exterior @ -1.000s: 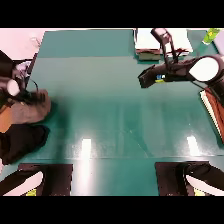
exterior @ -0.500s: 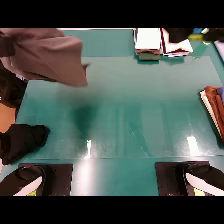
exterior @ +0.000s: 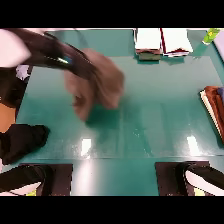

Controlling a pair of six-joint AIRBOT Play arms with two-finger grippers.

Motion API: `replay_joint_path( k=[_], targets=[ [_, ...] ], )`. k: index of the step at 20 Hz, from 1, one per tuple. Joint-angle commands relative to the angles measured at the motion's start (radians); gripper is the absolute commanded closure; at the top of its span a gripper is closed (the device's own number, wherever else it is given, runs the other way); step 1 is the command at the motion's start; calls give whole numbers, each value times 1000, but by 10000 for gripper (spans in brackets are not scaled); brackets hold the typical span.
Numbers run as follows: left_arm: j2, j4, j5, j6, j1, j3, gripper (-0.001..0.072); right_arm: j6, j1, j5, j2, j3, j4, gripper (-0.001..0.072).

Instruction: Fold the shirts.

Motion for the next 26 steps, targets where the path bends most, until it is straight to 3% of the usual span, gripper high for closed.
replay_joint_path(
  k=[1,2,3,6,10,14,18,26],
  targets=[
    [-190,-188,0,79,-96,4,595,0,-13,40,0,4,0,691],
    [-229,-237,21,89,-104,4,254,0,-13,42,0,-2,0,691],
    [-262,-270,50,88,-105,4,107,0,-13,45,0,-10,0,691],
    [-290,-216,97,87,-76,5,108,0,-13,68,0,-37,2,691],
    [-297,-198,103,76,97,4,108,0,-13,140,6,-120,6,691],
    [-356,-336,100,74,259,4,107,0,-13,140,24,-292,8,691],
    [-448,-454,104,194,268,2,107,1,-11,113,24,-459,8,691],
    [-629,-549,114,223,253,2,108,10,-11,53,24,-664,8,691]
  ],
)
